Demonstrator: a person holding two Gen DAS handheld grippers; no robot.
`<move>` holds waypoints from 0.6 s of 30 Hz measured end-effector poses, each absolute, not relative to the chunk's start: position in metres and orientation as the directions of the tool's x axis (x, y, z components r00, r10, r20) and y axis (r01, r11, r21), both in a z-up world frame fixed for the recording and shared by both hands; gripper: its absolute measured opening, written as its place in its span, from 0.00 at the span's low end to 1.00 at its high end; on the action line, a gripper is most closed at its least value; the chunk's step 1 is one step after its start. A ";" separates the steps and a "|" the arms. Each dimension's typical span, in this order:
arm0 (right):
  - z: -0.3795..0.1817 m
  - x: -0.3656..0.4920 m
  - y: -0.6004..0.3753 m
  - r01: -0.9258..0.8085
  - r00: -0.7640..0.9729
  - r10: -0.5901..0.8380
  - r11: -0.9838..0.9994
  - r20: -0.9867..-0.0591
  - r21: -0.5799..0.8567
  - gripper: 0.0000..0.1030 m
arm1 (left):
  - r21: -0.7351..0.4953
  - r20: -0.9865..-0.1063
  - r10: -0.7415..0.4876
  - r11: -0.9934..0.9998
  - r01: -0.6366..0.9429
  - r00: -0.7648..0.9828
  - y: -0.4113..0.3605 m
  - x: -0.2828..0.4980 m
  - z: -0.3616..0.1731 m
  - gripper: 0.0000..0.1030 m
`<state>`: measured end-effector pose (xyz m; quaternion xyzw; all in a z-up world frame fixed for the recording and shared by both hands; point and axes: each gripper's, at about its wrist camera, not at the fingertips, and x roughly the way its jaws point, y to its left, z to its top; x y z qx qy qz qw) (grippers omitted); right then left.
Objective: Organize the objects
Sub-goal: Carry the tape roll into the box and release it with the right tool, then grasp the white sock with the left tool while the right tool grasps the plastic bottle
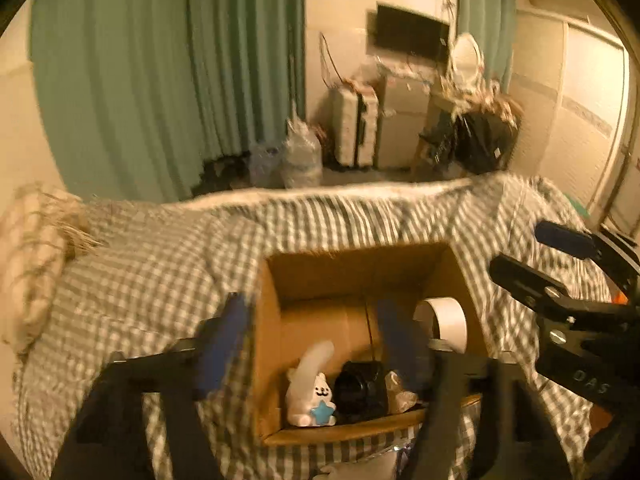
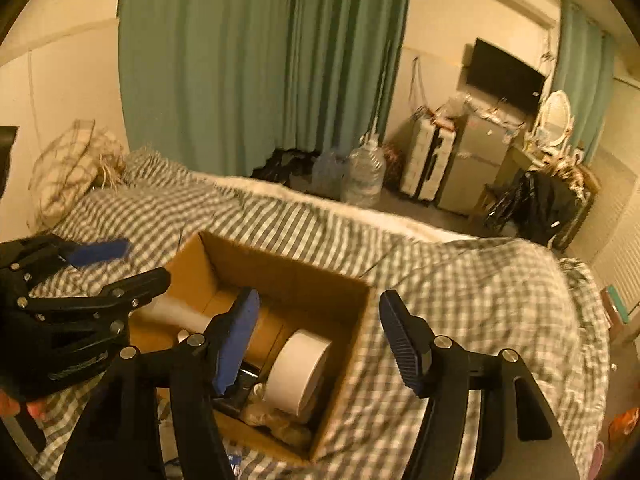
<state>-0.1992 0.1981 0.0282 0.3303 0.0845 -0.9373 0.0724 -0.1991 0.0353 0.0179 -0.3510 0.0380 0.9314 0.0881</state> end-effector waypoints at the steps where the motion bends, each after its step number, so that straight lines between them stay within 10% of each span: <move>1: 0.036 -0.192 0.200 0.187 -0.779 -0.078 -0.976 -0.622 -0.112 0.69 | 0.001 -0.645 0.140 -0.983 -0.185 -0.751 0.032 -0.189 0.030 0.77; 7: 0.089 -0.128 0.211 0.142 -0.836 -0.045 -0.980 -0.547 -0.136 0.87 | 0.019 -0.584 0.119 -0.987 -0.160 -0.803 0.019 -0.139 0.073 1.00; 18: 0.115 -0.030 0.202 0.117 -0.872 -0.015 -0.977 -0.490 -0.179 1.00 | 0.096 -0.543 0.054 -0.987 -0.125 -0.838 0.000 -0.054 0.071 1.00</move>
